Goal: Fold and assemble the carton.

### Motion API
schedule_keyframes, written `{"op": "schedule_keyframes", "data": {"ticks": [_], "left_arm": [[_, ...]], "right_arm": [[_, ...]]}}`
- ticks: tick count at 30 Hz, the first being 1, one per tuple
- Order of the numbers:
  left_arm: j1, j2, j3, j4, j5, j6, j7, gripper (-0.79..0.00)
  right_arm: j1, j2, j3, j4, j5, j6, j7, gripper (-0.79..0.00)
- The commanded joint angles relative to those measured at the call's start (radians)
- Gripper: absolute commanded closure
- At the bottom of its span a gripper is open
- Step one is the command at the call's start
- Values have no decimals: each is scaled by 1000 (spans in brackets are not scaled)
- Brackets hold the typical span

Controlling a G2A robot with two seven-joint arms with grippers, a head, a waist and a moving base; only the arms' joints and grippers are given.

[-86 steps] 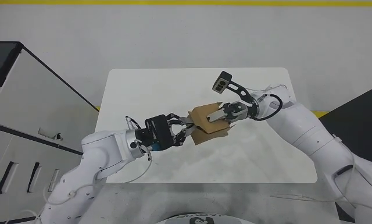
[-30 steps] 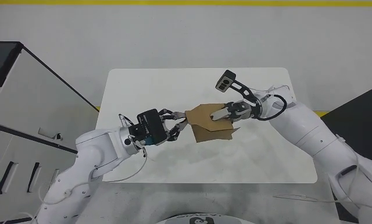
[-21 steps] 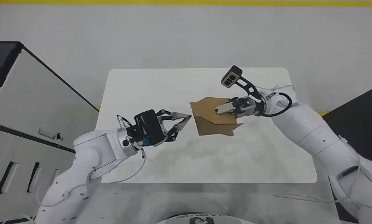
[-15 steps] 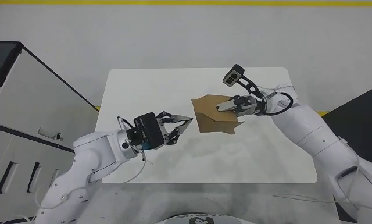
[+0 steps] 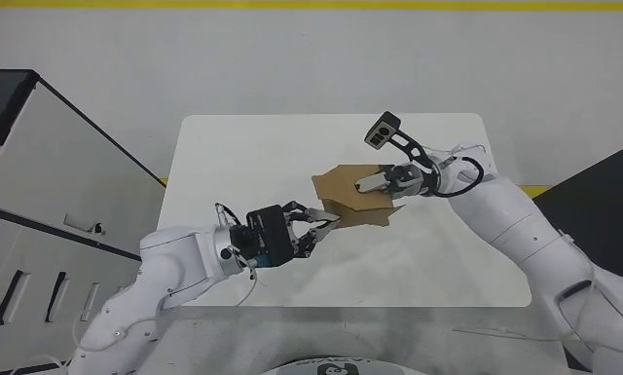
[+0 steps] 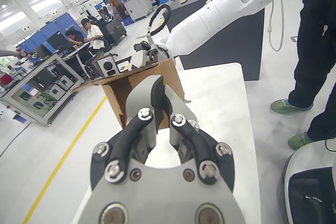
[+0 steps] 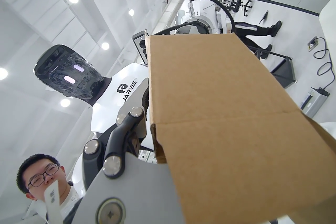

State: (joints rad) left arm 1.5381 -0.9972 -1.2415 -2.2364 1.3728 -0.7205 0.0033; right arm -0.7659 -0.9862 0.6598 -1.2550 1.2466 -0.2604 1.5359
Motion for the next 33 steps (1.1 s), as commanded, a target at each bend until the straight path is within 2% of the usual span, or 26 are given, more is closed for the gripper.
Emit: {"op": "schedule_keyframes", "data": {"ticks": [1,33], "left_arm": [[-1,0,5,0,0,1,-2,0],[0,1,10,-12,-1,11,-15,0]], "right_arm": [[-2,-2,0,-5,-5,4,0,0],[-26,-17,28,-27,-38,28,0,0]]}}
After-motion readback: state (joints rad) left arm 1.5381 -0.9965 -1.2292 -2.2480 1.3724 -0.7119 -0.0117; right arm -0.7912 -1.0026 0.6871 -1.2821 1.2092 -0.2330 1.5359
